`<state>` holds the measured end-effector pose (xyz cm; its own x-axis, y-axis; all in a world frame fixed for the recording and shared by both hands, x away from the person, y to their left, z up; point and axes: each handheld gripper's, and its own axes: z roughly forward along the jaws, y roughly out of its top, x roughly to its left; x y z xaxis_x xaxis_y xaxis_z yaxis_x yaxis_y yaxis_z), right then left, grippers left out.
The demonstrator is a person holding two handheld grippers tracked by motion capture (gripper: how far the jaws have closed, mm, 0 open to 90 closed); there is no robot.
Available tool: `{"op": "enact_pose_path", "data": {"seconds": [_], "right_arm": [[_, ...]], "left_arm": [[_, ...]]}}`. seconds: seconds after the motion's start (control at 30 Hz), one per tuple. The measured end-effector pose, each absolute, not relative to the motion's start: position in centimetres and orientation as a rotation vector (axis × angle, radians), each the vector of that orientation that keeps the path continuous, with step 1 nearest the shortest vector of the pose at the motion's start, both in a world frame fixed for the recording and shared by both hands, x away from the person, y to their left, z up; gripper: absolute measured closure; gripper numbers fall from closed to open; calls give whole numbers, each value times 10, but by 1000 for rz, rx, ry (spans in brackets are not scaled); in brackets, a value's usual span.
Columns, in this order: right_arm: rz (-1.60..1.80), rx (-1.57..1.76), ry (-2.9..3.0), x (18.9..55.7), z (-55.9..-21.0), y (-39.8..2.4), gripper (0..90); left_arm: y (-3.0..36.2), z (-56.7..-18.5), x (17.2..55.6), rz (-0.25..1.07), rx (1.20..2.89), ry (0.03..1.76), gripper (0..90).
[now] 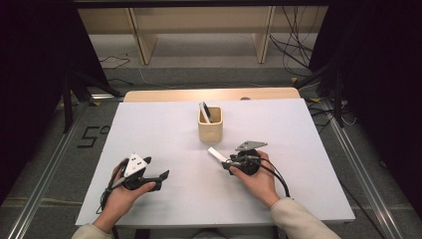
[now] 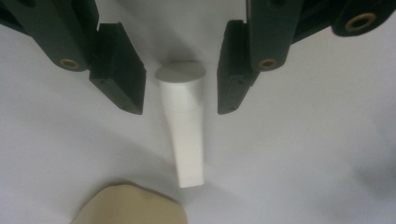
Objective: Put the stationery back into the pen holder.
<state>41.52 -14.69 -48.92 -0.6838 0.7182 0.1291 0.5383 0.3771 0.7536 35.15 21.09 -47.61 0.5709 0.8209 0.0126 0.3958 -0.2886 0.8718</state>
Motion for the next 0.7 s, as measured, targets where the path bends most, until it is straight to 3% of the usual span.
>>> {"op": "enact_pose_path", "data": {"seconds": [0.7], "right_arm": [[1146,1104,2419,415,-497,-140,565]], "left_arm": [[211,-476,351,590,1902,981,176]]}}
